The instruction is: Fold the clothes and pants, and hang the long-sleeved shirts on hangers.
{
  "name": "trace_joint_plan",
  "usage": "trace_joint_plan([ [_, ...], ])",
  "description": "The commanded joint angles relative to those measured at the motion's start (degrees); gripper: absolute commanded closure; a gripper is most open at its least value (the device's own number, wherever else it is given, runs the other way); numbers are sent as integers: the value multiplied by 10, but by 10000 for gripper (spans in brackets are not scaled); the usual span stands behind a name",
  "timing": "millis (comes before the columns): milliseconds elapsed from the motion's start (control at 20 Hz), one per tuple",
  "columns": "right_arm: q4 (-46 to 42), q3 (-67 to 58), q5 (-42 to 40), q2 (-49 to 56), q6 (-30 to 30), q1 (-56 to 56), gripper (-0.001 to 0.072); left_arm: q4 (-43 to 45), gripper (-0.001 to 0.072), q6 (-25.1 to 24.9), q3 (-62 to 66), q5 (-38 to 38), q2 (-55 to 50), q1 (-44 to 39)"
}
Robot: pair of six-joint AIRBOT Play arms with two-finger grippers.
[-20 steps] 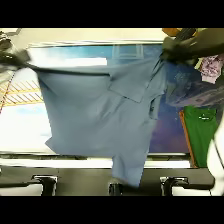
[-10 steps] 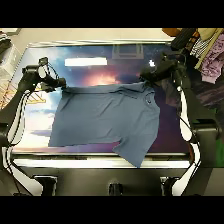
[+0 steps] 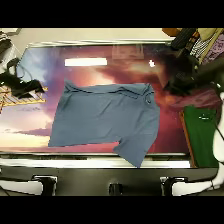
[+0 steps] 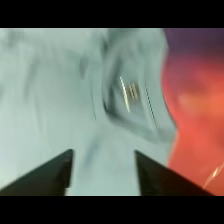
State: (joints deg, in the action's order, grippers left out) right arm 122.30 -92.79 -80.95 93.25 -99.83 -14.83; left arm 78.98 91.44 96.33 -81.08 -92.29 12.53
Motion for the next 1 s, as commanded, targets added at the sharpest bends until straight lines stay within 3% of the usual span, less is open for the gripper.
trace_joint_plan([
  [0,57,236,-12,-119,-75,-75,216,-143,35,-77,-140,-3,103,68],
  [150,61,422,36,-210,-123,-85,215,-212,35,-132,-276,26,195,99],
  [350,54,544,105,-237,-151,-85,215,-214,35,-141,-403,41,278,107],
  [950,115,600,185,-210,-206,-85,234,-225,35,-143,-443,45,297,107],
])
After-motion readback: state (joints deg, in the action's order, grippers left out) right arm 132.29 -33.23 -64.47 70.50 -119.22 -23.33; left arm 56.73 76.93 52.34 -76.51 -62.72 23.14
